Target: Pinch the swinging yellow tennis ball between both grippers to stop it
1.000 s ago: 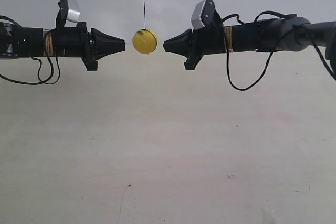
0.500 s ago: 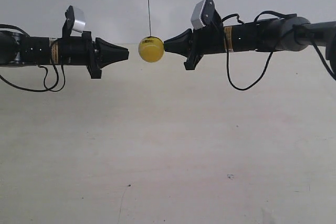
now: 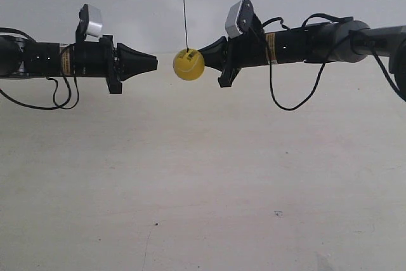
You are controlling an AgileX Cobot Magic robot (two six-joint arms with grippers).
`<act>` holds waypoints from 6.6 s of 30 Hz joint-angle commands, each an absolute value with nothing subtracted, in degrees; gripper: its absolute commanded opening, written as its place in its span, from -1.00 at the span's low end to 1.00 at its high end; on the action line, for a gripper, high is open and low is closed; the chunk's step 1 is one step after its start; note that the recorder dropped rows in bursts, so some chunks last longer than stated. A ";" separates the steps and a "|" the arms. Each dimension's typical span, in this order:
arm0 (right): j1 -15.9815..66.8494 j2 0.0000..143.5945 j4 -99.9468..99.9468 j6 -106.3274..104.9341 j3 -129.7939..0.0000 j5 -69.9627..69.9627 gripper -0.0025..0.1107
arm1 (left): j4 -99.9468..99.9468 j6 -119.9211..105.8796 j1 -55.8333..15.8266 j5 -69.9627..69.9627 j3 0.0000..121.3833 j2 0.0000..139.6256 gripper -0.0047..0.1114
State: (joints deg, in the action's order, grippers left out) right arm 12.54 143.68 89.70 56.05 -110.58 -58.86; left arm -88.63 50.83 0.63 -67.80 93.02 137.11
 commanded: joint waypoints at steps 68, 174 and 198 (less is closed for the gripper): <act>12.60 143.45 91.04 56.40 -110.92 -60.46 -0.96 | -88.41 50.77 -1.61 -68.88 93.31 137.02 -0.84; 10.86 143.56 93.26 58.41 -112.10 -65.28 -0.96 | -87.23 49.00 -1.15 -67.49 93.31 137.16 -0.84; 10.86 143.56 93.16 58.41 -112.10 -65.27 -0.96 | -87.23 49.00 -1.15 -67.49 93.31 137.16 -0.84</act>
